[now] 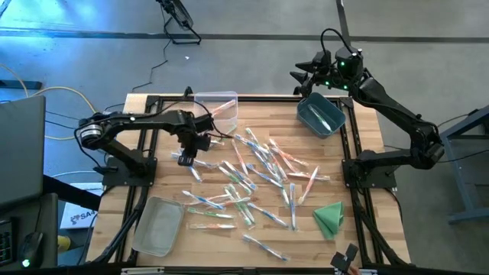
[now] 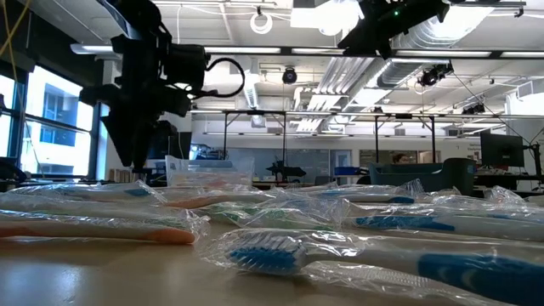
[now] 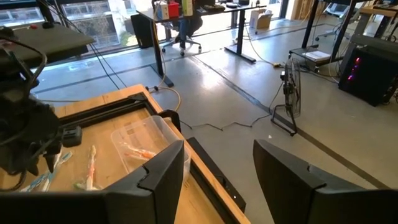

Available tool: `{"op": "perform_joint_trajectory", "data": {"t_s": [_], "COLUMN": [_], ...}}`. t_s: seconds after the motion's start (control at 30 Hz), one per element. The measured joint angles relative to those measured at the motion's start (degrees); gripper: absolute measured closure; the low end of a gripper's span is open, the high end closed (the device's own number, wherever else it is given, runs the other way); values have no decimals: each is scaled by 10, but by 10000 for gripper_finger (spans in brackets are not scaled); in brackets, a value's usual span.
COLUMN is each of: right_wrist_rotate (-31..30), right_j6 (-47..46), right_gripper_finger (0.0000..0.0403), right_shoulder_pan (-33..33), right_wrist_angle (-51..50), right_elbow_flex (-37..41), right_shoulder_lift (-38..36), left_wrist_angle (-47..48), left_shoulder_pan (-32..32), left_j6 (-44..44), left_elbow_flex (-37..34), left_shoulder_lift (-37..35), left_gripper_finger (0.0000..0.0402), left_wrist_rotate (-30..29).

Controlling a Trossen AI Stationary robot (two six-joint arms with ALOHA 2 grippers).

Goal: Pick & Place Toothbrushes
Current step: Put the blue toothbrush into the gray bin

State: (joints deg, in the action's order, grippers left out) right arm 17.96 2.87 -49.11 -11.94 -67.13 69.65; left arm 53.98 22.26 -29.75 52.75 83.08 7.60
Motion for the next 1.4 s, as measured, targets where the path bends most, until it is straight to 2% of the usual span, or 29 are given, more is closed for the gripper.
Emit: {"op": "perform_joint_trajectory", "data": {"t_s": [0.27,0.4,0.63,1.23,1.4], "right_wrist_rotate": [0,0,0,0,0], "right_j6": [0,0,4,4,4], "right_gripper_finger": [218,218,218,218,218], "right_shoulder_pan": [0,0,0,0,0], "right_wrist_angle": [-15,-15,-14,-14,-14], "right_elbow_flex": [0,0,0,0,0], "right_shoulder_lift": [0,0,0,0,0], "left_wrist_angle": [-9,-26,-30,-41,-49], "left_shoulder_pan": [-50,-58,-58,-58,-58], "left_j6": [21,53,62,60,60], "left_elbow_flex": [0,0,0,-1,-25], "left_shoulder_lift": [27,39,61,61,61], "left_gripper_finger": [277,277,277,277,277], "left_wrist_rotate": [-7,-36,-37,-34,-33]}}
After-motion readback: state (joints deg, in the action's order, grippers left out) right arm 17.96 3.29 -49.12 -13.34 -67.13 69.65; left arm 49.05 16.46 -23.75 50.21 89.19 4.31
